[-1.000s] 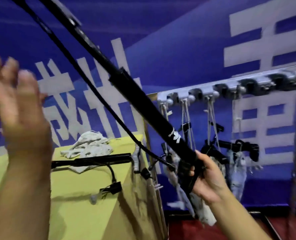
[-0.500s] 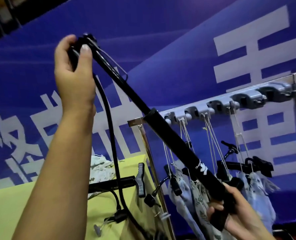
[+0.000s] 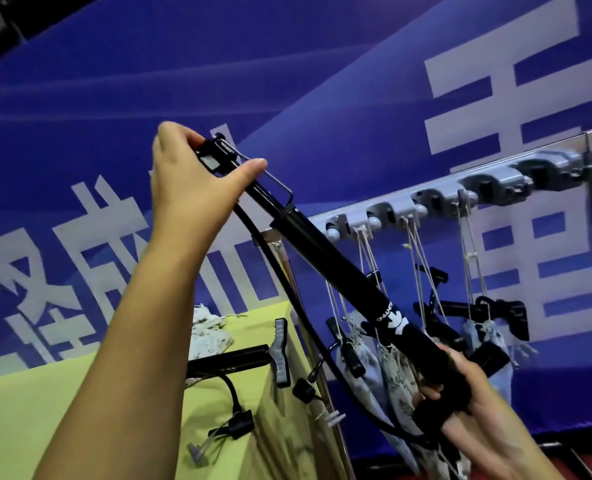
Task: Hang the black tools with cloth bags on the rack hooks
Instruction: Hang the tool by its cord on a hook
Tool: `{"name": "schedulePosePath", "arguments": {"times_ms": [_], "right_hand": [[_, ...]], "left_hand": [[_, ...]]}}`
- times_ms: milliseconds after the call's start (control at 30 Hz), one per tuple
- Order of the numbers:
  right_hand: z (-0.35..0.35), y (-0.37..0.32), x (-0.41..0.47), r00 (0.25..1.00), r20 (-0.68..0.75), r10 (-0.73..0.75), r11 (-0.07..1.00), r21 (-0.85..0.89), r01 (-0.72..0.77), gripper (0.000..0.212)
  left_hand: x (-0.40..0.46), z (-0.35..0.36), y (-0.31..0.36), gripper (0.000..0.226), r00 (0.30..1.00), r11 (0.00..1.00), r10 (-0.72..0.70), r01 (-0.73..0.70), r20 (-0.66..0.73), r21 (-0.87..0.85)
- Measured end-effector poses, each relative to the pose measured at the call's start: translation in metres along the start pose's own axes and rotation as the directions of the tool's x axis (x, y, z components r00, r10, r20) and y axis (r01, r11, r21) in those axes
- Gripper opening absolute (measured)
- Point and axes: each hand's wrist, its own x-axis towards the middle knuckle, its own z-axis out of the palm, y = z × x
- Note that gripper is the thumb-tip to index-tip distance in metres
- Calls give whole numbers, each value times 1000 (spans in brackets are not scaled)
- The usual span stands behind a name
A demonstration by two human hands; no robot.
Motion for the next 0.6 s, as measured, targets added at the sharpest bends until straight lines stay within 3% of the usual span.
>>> {"name": "schedulePosePath", "arguments": {"times_ms": [33,133,300,500,600], "right_hand": [[2,1,-1,1000,7,-1,1000,0,1,56],[5,6,-3,999,42,4,1000,-17,-3,69],[22,12,-8,996,82,-35,998,-55,39,62],[29,3,-19,993,95,-63,998,-2,64,79],[29,3,-28,981,185,-55,998,35,49,78]], "left_hand": [[1,-1,2,67,999,999,13,-12,-29,38],[5,-5,8,71,996,995,41,-33,-81,99],[2,3,21,56,989,983,88,-68,-118,169],[-24,17,34,33,990,974,133,-140,-50,-180],[-33,22,43,28,982,929,181,-191,-61,-318]]}}
